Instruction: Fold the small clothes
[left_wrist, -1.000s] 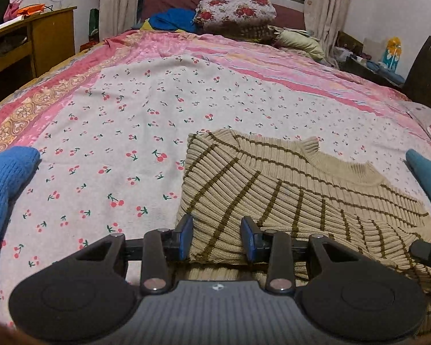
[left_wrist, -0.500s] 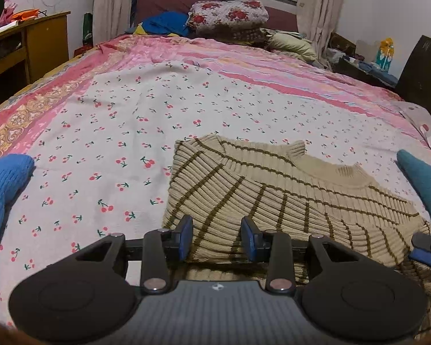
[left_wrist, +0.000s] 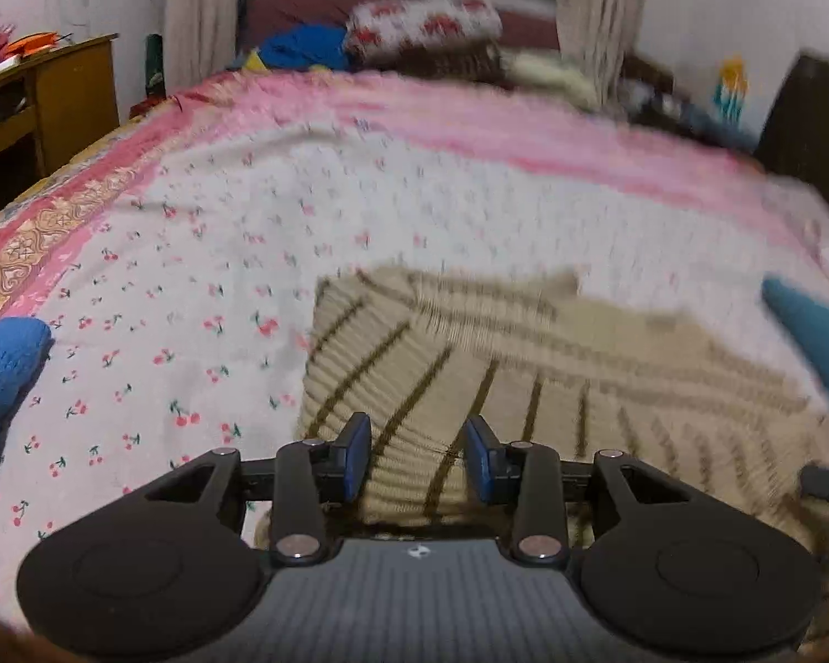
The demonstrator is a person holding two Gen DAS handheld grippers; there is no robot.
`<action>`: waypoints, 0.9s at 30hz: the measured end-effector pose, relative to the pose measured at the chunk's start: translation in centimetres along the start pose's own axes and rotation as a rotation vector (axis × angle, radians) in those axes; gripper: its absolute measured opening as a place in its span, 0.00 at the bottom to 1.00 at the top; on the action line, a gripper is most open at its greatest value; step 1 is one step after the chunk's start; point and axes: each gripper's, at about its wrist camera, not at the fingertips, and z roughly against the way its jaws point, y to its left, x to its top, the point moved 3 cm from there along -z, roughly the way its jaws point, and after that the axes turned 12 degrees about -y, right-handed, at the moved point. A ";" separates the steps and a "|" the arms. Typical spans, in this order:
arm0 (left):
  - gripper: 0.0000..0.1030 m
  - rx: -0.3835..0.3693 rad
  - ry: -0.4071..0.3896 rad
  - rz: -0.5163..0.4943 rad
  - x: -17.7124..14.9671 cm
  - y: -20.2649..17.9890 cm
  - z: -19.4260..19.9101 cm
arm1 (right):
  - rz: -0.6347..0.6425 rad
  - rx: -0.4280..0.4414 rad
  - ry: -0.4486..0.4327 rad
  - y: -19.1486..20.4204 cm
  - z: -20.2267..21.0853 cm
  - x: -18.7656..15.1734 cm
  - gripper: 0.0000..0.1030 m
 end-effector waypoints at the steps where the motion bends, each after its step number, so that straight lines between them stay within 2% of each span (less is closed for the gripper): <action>1: 0.41 0.002 0.007 -0.016 -0.3 -0.1 -0.2 | 0.013 -0.012 0.004 -0.1 -0.1 -0.1 0.05; 4: 0.41 0.003 0.004 -0.025 -0.4 -0.2 0.0 | 0.025 -0.037 0.012 -0.5 0.1 -0.3 0.06; 7: 0.41 0.002 0.000 0.000 -0.2 0.0 0.3 | 0.029 -0.020 -0.003 -0.1 0.7 0.1 0.08; 11: 0.41 -0.007 -0.016 -0.007 0.2 -0.5 0.6 | 0.123 0.027 -0.021 2.2 0.5 0.5 0.11; 16: 0.41 -0.032 -0.014 -0.028 0.3 -1.2 0.3 | 0.176 0.005 -0.018 2.8 -1.1 1.0 0.11; 22: 0.43 -0.036 0.020 -0.062 -0.9 -1.1 0.3 | 0.240 -0.056 0.095 1.7 -2.5 -0.2 0.11; 27: 0.43 -0.028 0.030 -0.048 -0.9 -0.3 1.1 | 0.233 -0.059 0.109 1.1 -2.1 -1.0 0.11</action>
